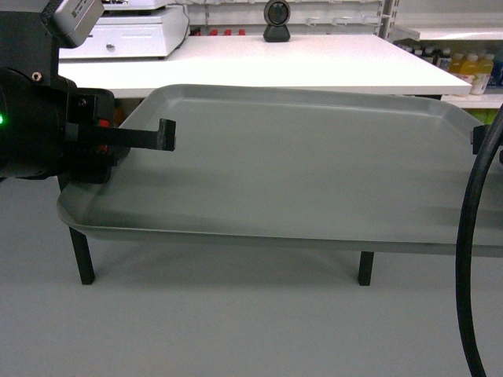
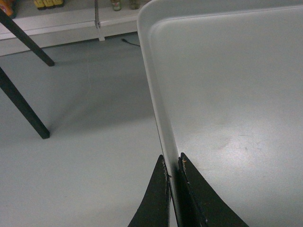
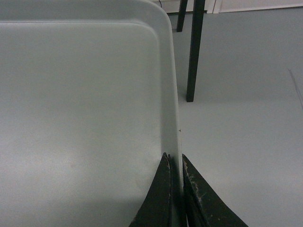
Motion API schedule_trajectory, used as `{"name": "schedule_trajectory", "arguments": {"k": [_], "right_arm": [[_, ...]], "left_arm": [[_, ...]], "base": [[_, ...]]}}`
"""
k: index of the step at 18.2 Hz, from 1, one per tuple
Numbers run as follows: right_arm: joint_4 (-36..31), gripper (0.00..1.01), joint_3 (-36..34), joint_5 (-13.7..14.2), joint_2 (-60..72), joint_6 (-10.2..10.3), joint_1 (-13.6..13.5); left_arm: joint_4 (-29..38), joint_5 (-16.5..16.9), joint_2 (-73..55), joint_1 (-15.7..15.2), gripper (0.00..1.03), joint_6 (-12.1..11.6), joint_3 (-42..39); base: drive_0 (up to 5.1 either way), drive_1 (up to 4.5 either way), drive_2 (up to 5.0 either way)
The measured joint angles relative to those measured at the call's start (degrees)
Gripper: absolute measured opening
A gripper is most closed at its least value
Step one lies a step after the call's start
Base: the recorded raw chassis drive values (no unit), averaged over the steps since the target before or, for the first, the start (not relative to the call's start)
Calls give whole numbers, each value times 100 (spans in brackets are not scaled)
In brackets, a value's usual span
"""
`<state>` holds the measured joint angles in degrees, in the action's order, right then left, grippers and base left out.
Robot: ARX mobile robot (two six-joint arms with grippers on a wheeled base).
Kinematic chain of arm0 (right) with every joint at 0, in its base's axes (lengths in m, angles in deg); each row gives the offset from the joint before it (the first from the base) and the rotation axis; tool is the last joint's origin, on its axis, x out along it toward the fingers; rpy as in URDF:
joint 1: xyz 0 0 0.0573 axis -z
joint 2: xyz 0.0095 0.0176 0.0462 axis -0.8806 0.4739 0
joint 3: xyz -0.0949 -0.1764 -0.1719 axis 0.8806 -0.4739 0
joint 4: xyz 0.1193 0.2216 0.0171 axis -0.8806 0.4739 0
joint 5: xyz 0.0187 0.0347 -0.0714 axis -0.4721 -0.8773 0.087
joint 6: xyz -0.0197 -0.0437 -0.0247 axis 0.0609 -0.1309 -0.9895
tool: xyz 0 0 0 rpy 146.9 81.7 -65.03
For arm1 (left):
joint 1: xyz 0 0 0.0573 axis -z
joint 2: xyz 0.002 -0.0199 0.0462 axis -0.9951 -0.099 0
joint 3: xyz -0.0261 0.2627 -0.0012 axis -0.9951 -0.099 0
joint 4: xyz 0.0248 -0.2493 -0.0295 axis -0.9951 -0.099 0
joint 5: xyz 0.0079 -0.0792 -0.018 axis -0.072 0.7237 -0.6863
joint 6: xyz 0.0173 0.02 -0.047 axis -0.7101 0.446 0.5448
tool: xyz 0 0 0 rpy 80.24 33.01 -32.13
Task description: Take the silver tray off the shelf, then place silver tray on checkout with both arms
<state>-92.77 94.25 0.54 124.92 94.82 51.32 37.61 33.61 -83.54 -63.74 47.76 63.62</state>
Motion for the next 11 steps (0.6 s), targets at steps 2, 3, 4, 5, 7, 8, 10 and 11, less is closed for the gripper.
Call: {"name": "schedule_trajectory", "arguments": {"k": [2,3,4,5,7,8,10,11], "right_arm": [[-7,3,2,0,0,2,0],[-2,3,2,0,0,0,0],[-4,3,2,0,0,2,0],[-11,3,2,2,0,2,0],[-7,3,0,2,0,0,2],[-20,3,0,0,0,0,2],[-24,3,2,0,7,0,2],[-24,3,2,2,4,0,2]], "left_arm": [[13,2,0,0,3,-2,0],[-15,-4,0,0,3,0,0],[15,0,0,0,3,-2,0],[17,0,0,0,3,-2,0],[20,7,0,0,3,-2,0],[17,4,0,0,3,-2,0],[9,-7,0,0,3,-2,0],[33,2,0,0,3,0,0]], "base": [[15,435,-405],[15,435,-405],[15,435,-405],[15,435,-405],[15,435,-405],[15,435,-405],[8,428,-413],[0,422,-421]]}}
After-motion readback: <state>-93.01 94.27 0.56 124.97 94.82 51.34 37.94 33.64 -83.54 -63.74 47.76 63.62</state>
